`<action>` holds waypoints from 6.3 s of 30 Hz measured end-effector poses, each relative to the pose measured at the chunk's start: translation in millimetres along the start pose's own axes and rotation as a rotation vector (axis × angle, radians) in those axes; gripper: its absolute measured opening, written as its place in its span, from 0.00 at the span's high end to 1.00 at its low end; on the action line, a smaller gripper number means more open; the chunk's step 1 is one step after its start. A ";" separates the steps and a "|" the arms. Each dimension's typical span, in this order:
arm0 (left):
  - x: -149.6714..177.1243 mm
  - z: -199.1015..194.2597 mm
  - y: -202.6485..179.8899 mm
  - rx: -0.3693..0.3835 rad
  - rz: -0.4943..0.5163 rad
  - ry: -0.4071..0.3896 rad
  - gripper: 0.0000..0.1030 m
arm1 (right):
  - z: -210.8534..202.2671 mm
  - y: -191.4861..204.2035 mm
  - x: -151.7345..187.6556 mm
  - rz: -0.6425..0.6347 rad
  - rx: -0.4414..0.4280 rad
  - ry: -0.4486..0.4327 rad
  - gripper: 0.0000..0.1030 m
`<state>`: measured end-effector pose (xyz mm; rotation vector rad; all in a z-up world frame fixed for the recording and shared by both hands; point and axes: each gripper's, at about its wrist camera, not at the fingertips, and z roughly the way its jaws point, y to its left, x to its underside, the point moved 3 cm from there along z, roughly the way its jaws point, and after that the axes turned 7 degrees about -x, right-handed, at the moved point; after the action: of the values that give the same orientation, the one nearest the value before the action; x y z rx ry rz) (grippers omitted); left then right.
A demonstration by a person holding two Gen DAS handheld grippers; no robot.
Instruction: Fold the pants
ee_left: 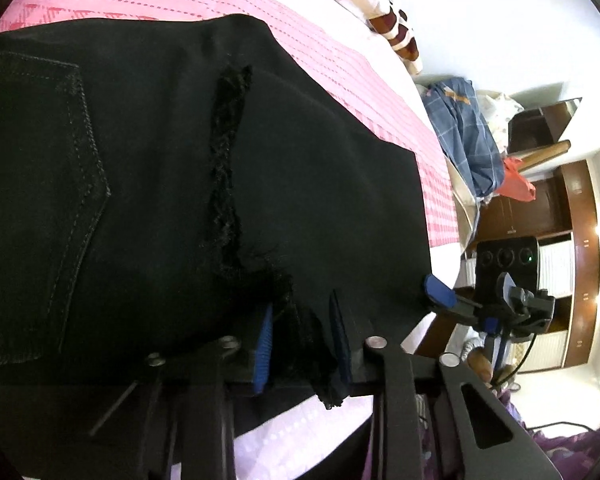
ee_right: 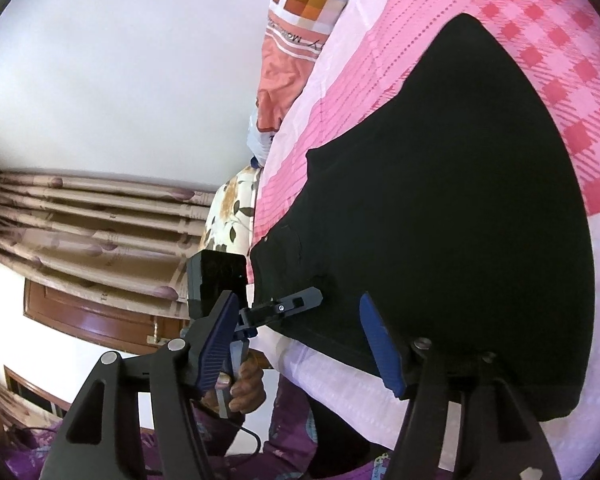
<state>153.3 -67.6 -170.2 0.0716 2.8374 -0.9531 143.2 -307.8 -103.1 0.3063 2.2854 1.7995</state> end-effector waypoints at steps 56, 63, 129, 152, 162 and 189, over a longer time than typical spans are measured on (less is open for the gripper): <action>-90.7 -10.8 -7.4 -0.310 0.198 -0.315 0.91 | -5.4 -14.2 -7.1 0.111 -0.087 -0.034 0.30; -87.5 -6.8 6.5 -0.249 0.130 -0.244 0.87 | -6.1 -12.7 -7.0 0.102 -0.096 -0.022 0.29; -23.5 -122.0 63.9 -0.815 0.179 -0.410 0.19 | 123.4 63.7 25.1 -0.446 0.291 0.284 0.28; -21.6 -135.2 88.0 -0.921 0.220 -0.436 0.13 | 125.5 62.9 19.0 -0.287 0.282 0.225 0.28; -19.6 -160.2 140.3 -0.789 0.162 -0.379 0.13 | 128.2 54.0 17.2 -0.238 0.292 0.236 0.28; -41.7 -144.6 177.2 -0.054 0.151 -0.085 0.18 | 131.8 36.8 11.4 -0.110 0.280 0.209 0.24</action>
<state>192.9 161.1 -155.6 0.2303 2.7331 -0.8272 172.4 -173.7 -97.9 0.0355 2.6453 1.5226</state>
